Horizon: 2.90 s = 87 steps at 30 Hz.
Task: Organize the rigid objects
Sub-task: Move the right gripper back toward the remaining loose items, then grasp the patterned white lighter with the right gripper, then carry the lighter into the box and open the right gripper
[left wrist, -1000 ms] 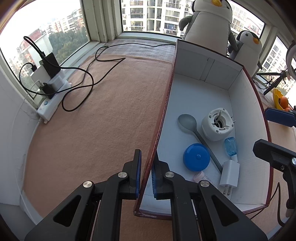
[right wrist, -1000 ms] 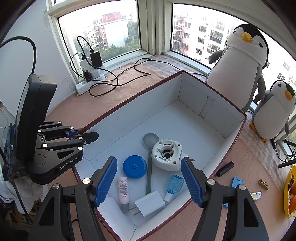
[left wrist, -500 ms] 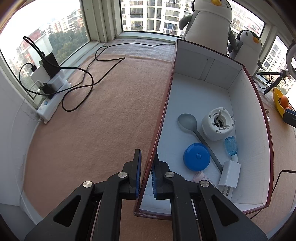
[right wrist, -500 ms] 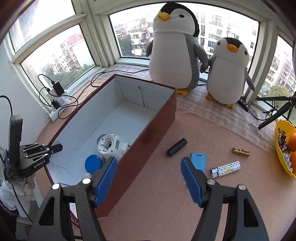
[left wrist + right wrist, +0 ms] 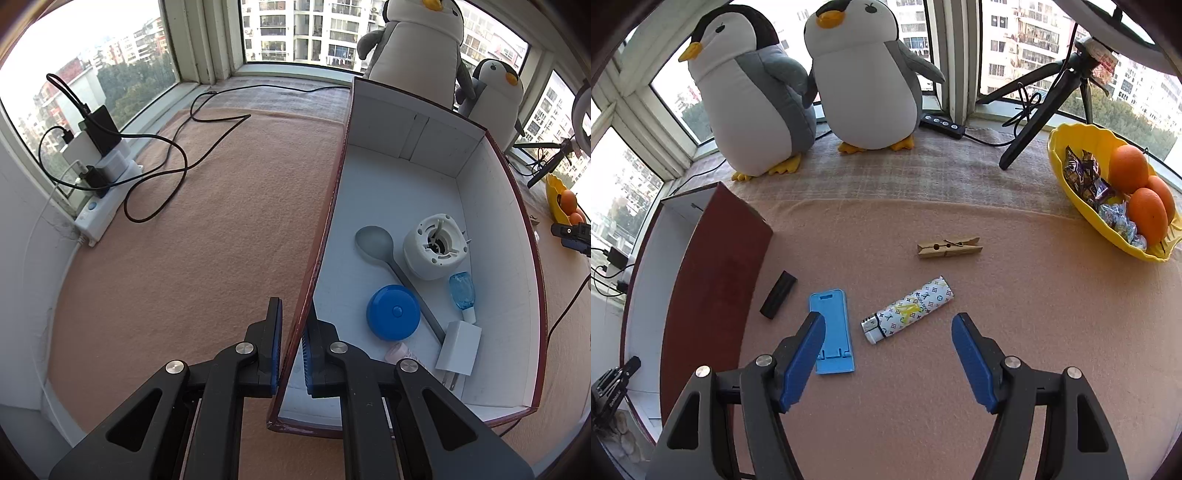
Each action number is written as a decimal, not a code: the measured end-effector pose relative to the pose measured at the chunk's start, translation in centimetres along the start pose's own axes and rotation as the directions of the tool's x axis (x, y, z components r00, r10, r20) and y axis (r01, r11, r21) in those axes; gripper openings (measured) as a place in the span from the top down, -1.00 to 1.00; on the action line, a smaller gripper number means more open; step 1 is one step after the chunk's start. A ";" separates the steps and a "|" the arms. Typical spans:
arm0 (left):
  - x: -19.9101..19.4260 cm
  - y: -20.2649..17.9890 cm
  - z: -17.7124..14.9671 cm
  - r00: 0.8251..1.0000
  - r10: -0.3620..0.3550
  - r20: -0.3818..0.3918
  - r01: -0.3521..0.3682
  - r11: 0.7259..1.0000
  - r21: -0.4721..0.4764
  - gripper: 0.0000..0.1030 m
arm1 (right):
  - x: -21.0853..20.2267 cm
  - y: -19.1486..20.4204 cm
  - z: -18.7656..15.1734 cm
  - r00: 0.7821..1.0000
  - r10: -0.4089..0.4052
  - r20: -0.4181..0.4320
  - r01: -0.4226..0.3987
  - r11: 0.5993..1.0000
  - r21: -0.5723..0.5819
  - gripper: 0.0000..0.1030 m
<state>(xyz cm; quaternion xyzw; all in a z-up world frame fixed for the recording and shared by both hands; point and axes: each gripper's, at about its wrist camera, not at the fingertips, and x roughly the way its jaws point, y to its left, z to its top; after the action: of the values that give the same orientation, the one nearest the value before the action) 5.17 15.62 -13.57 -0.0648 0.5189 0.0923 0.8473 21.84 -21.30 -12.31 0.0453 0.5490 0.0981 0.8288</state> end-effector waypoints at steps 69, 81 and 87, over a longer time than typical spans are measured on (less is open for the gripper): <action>0.0 -0.1 0.1 1.000 0.006 0.000 -0.006 1.000 -0.004 0.83 | -6.4 18.5 -5.1 0.981 0.183 0.067 -0.127 0.860 -0.494 0.60; 0.0 -0.1 0.1 1.000 0.005 0.000 -0.005 1.000 -0.004 0.83 | -4.5 24.3 -7.6 0.980 0.196 0.016 -0.149 0.793 -0.591 0.60; 0.0 -0.1 0.1 1.000 0.005 0.000 -0.005 1.000 -0.004 0.83 | -3.3 25.6 -8.4 0.984 0.180 -0.006 -0.146 0.775 -0.614 0.60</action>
<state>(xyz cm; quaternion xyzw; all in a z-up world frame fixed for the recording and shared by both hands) 5.28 15.57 -13.56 -0.0652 0.5188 0.0955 0.8470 9.97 2.70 -7.92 -0.1753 0.4596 0.3408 0.8012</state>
